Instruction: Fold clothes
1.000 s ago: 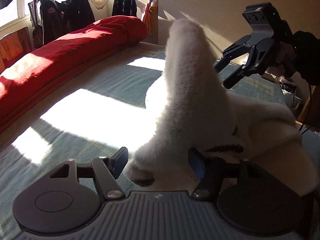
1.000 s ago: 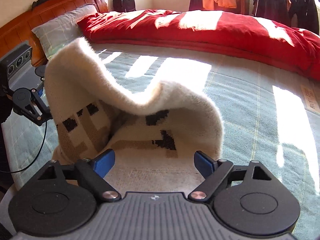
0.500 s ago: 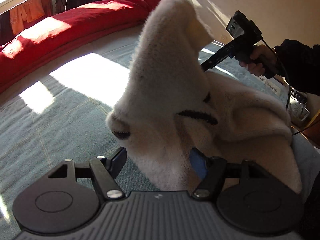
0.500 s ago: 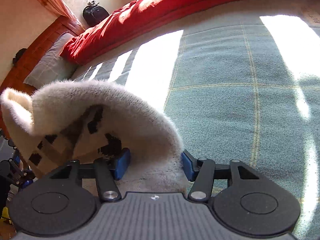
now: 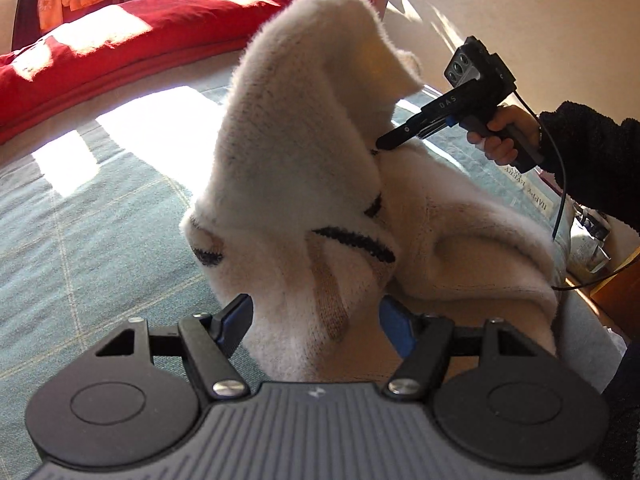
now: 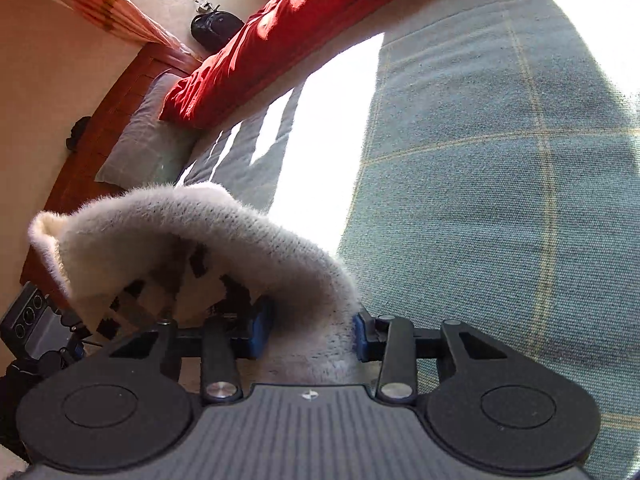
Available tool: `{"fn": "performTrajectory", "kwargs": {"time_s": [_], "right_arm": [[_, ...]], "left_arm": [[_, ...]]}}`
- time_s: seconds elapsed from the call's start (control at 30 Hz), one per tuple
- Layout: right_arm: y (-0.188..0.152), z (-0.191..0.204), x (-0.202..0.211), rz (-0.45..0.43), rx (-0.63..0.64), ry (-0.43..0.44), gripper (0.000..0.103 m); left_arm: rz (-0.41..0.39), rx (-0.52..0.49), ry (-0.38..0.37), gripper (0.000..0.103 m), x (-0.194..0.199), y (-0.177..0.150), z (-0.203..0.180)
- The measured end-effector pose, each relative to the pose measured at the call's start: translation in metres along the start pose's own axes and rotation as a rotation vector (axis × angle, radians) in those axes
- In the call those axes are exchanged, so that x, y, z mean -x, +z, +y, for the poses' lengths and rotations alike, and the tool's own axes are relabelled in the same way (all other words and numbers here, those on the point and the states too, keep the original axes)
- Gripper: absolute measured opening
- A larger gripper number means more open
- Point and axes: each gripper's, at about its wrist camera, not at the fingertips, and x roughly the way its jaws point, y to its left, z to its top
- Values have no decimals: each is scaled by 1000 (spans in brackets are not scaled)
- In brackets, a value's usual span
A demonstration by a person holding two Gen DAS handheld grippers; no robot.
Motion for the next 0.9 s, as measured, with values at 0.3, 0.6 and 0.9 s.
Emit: {"fn": "performTrajectory", "kwargs": {"time_s": [0.3,0.6,0.9], "right_arm": [[21,65,34,-14,280,-345,16],[54,56,41,-23,335,-635,15],[93,7,23,-38,274,-968,15]], "left_arm": [[-24,43,35,70,-15,7,2],[-49,74,89,70,1,3,11],[-67,115,112,70,8,-4,19]]}}
